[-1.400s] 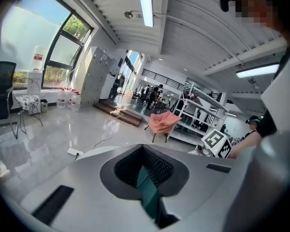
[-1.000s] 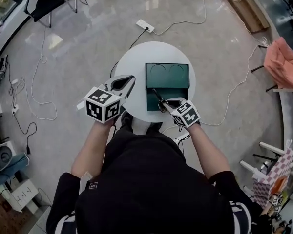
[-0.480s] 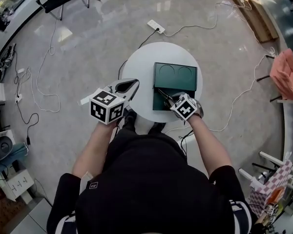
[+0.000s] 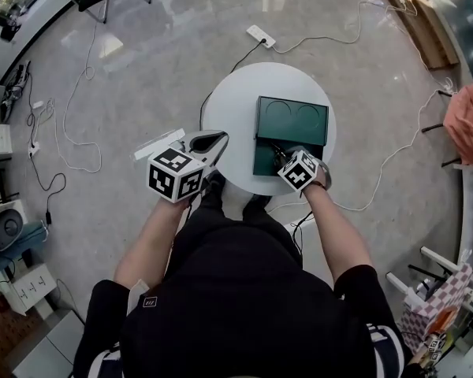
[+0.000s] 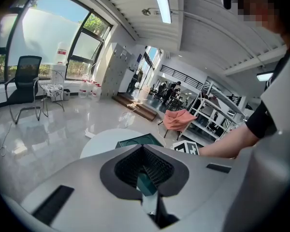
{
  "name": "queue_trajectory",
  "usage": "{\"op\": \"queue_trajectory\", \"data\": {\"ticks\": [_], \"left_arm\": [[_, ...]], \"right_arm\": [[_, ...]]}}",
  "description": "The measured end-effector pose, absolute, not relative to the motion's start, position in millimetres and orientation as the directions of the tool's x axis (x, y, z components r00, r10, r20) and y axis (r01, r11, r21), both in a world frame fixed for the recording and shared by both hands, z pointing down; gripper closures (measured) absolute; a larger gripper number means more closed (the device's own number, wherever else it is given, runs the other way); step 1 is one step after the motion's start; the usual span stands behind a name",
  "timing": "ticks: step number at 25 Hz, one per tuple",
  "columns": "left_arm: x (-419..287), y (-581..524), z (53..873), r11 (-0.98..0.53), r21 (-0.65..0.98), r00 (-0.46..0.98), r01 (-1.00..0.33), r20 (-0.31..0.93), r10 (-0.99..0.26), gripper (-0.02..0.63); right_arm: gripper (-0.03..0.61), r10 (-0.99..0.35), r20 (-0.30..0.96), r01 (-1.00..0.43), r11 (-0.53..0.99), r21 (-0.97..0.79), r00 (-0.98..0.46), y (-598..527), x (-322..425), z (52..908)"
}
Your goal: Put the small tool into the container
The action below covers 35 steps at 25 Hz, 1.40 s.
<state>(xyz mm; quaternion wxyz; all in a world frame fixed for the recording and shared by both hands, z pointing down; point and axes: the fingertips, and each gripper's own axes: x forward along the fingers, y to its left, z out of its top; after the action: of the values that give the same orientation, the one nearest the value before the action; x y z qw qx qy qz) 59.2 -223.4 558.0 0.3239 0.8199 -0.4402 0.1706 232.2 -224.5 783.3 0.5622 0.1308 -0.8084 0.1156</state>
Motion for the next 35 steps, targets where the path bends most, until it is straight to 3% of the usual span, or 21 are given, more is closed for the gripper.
{"op": "queue_trajectory", "data": {"ticks": [17, 35], "left_arm": [[52, -224, 556, -0.46, 0.403, 0.612, -0.791, 0.535, -0.583, 0.607], [53, -256, 514, -0.694, 0.313, 0.749, -0.648, 0.428, -0.506, 0.607]], "right_arm": [[0.483, -0.101, 0.917, -0.45, 0.889, -0.09, -0.385, -202, 225, 768], [0.495, -0.418, 0.843, -0.72, 0.691, 0.053, -0.339, -233, 242, 671]]}}
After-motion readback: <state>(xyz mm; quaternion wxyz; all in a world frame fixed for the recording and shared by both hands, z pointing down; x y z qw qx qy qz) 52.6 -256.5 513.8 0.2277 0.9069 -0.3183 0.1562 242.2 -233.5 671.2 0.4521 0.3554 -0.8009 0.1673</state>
